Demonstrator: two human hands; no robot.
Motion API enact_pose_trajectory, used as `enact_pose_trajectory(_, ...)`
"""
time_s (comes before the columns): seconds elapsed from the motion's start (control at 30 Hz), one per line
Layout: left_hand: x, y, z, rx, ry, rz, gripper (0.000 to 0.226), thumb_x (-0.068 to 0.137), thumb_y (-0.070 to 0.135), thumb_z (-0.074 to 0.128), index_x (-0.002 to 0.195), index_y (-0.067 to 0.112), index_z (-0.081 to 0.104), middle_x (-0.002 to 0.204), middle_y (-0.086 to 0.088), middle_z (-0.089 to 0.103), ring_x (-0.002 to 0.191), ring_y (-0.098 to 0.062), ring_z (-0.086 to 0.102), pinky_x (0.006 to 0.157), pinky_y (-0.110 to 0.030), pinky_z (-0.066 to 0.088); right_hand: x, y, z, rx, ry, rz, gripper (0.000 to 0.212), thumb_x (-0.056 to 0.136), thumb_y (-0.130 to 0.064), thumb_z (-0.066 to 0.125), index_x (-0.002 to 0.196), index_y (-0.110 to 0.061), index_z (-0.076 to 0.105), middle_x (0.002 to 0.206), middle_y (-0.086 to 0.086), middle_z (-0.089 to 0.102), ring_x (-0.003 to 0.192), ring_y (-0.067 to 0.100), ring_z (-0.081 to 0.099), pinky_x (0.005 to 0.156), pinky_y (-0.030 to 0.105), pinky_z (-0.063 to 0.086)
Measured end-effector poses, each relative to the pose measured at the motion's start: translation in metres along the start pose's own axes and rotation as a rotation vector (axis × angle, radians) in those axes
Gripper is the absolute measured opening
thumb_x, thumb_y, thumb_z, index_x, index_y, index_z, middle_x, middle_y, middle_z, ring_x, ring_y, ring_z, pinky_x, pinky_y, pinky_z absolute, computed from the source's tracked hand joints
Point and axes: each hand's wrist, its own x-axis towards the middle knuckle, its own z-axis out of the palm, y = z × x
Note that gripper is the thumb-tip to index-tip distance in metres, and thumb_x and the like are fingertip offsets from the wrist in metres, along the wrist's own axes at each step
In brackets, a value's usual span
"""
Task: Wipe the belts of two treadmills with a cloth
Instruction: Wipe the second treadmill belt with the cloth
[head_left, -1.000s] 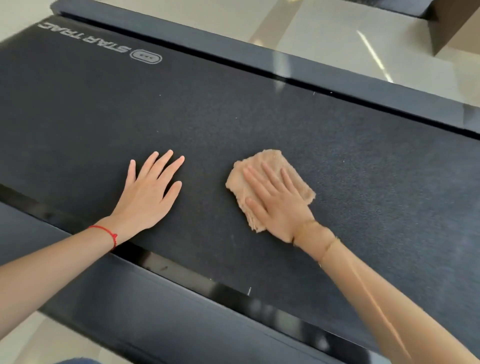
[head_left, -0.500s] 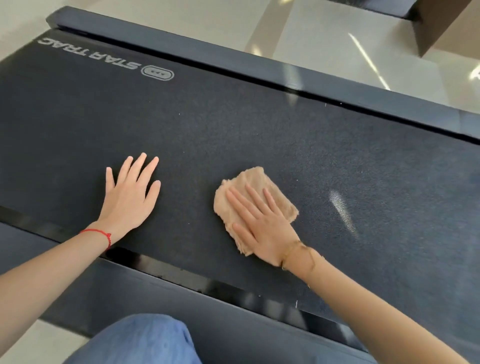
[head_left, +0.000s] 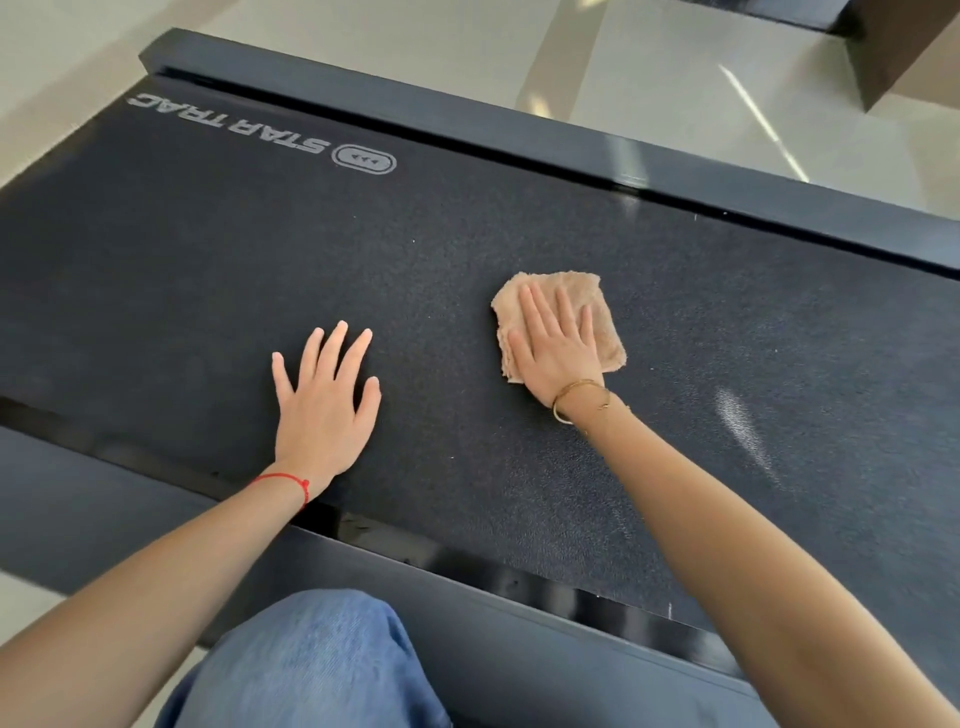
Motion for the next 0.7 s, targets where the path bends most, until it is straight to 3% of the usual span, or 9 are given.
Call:
enact_pose_trajectory(0.17, 0.001, 0.0, 0.0, 0.02, 0.001, 0.005, 0.055, 0.1, 0.036, 0.041, 0.154, 0.026, 0.03, 0.161, -0.001, 0.027, 0.151, -0.024, 0.017, 0.117, -0.064, 0.01, -0.045, -0.029, 0.009, -0.092, -0.036, -0.221, 0.059, 0.105, -0.043, 0.016, 0.158, -0.023, 0.001, 0.165, -0.01, 0.001, 0.152, 0.025, -0.008, 0.122, 0.051, -0.003)
enact_pose_trajectory(0.33, -0.001, -0.001, -0.001, 0.01, -0.008, 0.021, 0.056, 0.1, 0.035, 0.042, 0.154, 0.025, 0.03, 0.161, -0.003, 0.027, 0.151, -0.026, 0.018, 0.117, -0.066, 0.01, -0.114, -0.049, 0.028, -0.11, -0.077, -0.429, 0.06, 0.105, -0.047, 0.02, 0.158, -0.026, 0.002, 0.165, -0.013, 0.002, 0.152, 0.019, -0.009, 0.123, 0.047, -0.006)
enact_pose_trajectory(0.53, 0.0, -0.003, -0.003, 0.027, -0.043, 0.023, 0.058, 0.101, 0.04, 0.032, 0.156, 0.027, 0.023, 0.164, -0.002, 0.022, 0.152, -0.025, 0.014, 0.118, -0.065, 0.009, -0.107, -0.04, 0.021, -0.057, -0.072, -0.381, 0.061, 0.104, -0.05, 0.025, 0.158, -0.028, 0.006, 0.164, -0.016, 0.002, 0.152, 0.014, -0.01, 0.123, 0.044, -0.005)
enact_pose_trajectory(0.7, 0.005, -0.011, -0.003, 0.027, -0.063, 0.059, 0.059, 0.102, 0.042, 0.029, 0.158, 0.028, 0.017, 0.165, 0.0, 0.015, 0.153, -0.022, 0.008, 0.12, -0.062, 0.006, -0.03, -0.039, 0.013, -0.009, -0.038, -0.21, 0.06, 0.104, -0.047, 0.021, 0.158, -0.027, 0.004, 0.164, -0.014, 0.0, 0.152, 0.016, -0.011, 0.122, 0.047, -0.004)
